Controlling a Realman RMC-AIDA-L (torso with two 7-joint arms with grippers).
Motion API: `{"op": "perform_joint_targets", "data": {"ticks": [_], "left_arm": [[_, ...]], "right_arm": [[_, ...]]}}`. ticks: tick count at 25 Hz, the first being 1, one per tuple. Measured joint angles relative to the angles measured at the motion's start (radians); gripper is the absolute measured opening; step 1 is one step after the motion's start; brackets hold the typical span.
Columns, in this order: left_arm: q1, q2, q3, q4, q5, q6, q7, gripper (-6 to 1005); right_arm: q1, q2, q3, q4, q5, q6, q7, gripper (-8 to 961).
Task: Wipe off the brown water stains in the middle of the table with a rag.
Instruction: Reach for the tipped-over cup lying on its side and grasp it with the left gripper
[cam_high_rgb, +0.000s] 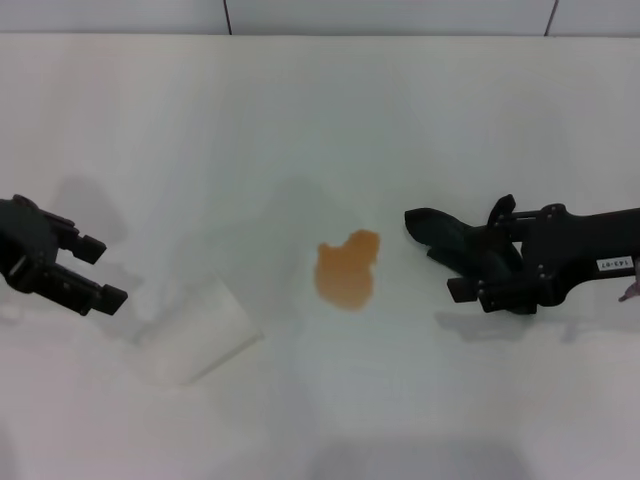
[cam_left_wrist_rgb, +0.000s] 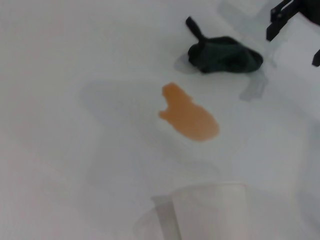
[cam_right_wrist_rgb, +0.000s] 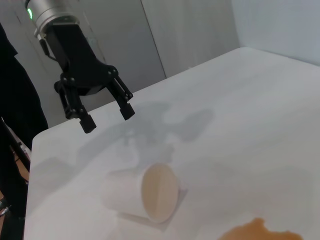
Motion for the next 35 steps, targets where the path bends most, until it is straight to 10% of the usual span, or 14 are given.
{"op": "perform_joint_targets", "data": {"ticks": [12, 35], "left_arm": [[-0.140, -0.034, 0.035, -0.080, 0.174, 0.010, -0.050, 862], [-0.182, -0.092, 0.110, -0.150, 0.233, -0.088, -0.026, 862]], "right_arm": [[0.009, 0.001, -0.022, 0.006, 0.021, 0.007, 0.000, 777], [0.005, 0.002, -0.064, 0.045, 0.038, 0.019, -0.024, 776]]}}
